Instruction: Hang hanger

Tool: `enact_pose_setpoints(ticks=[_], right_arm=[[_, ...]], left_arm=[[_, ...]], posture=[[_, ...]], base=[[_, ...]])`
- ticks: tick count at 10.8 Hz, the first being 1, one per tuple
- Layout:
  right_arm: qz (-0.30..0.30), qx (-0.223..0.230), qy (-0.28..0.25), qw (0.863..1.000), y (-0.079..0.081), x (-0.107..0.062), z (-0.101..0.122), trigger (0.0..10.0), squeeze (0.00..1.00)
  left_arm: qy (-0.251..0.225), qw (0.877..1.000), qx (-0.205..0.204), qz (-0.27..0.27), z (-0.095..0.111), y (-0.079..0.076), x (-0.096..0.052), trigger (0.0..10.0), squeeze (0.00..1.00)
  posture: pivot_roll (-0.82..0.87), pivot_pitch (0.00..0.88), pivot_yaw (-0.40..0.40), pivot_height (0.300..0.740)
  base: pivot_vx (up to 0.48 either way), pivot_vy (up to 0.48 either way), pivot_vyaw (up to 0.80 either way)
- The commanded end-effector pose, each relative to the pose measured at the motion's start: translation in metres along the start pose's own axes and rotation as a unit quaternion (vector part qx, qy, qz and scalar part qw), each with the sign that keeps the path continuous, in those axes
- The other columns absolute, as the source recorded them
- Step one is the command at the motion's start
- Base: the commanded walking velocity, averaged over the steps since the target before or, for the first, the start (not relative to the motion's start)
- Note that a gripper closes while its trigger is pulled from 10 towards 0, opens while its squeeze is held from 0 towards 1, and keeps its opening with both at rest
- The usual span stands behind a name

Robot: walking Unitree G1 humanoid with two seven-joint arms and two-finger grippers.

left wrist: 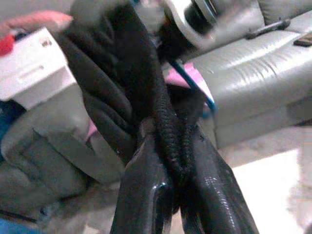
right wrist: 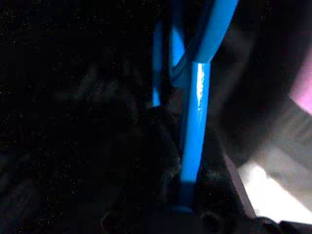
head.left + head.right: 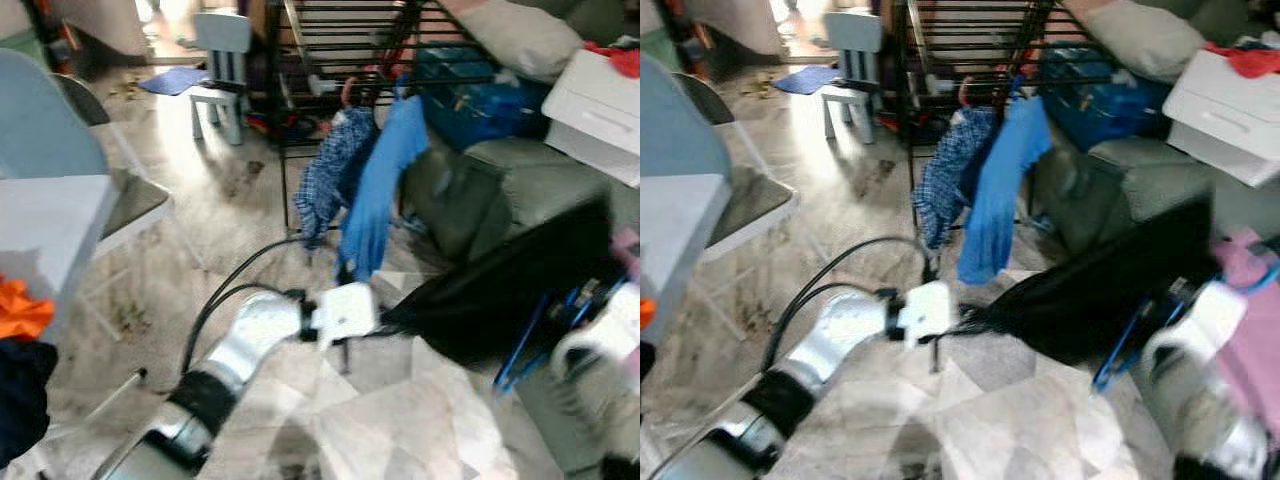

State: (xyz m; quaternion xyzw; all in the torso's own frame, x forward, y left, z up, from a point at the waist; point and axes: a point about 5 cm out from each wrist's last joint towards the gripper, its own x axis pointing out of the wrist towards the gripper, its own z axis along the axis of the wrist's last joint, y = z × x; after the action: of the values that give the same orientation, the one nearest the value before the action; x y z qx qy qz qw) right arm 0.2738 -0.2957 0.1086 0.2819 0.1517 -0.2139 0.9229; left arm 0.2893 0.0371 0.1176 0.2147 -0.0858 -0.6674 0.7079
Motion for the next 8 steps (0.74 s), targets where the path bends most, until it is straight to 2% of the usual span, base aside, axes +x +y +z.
enact_pose_setpoints(ticks=[1, 2, 3, 4, 5, 6, 7, 8], right_arm=[[-0.018, 0.014, -0.073, 0.997, -0.006, -0.001, 0.036, 10.0, 0.00], [0.000, 0.015, -0.085, 0.996, 0.003, 0.000, 0.046, 10.0, 0.00], [0.048, 0.012, -0.091, 0.995, 0.023, 0.000, 0.049, 10.0, 0.00], [0.102, 0.002, -0.089, 0.991, 0.043, -0.003, 0.046, 10.0, 0.00], [0.161, -0.052, -0.098, 0.981, 0.063, -0.009, 0.035, 10.0, 0.00], [0.178, -0.069, -0.103, 0.976, 0.068, -0.012, 0.029, 10.0, 0.00], [0.195, -0.102, -0.110, 0.969, 0.070, -0.017, 0.023, 10.0, 0.00], [0.195, -0.102, -0.110, 0.969, 0.070, -0.017, 0.023, 10.0, 0.00]], left_arm=[[0.030, 0.999, -0.016, -0.029, -0.011, -0.010, -0.012, 10.0, 0.00], [0.039, 0.998, -0.010, -0.048, -0.014, -0.021, -0.012, 10.0, 0.00], [0.037, 0.998, -0.014, -0.053, -0.014, -0.027, -0.005, 10.0, 0.00], [0.040, 0.998, 0.000, -0.045, -0.014, -0.026, 0.004, 10.0, 0.00], [0.040, 0.998, 0.009, -0.037, -0.013, -0.025, 0.017, 10.0, 0.00], [0.044, 0.998, 0.020, -0.043, -0.013, -0.028, 0.024, 10.0, 0.00], [0.048, 0.998, 0.001, -0.051, -0.015, -0.032, 0.029, 10.0, 0.36], [0.048, 0.998, 0.001, -0.051, -0.015, -0.032, 0.029, 10.0, 0.36]], posture=[[0.02, 0.000, -0.075, 0.740], [0.02, 0.000, -0.077, 0.740], [0.02, 0.000, -0.081, 0.740], [0.02, 0.000, -0.083, 0.740], [0.02, 0.000, -0.084, 0.740], [0.01, 0.000, -0.082, 0.740], [0.00, 0.000, -0.076, 0.740], [0.00, 0.000, -0.076, 0.740]], base=[[0.000, 0.000, 0.00], [0.000, 0.000, 0.00], [0.000, 0.000, 0.00], [0.000, 0.000, 0.00], [0.000, 0.000, 0.00], [0.000, 0.000, 0.00], [0.000, 0.000, 0.00], [0.000, 0.000, 0.00]])
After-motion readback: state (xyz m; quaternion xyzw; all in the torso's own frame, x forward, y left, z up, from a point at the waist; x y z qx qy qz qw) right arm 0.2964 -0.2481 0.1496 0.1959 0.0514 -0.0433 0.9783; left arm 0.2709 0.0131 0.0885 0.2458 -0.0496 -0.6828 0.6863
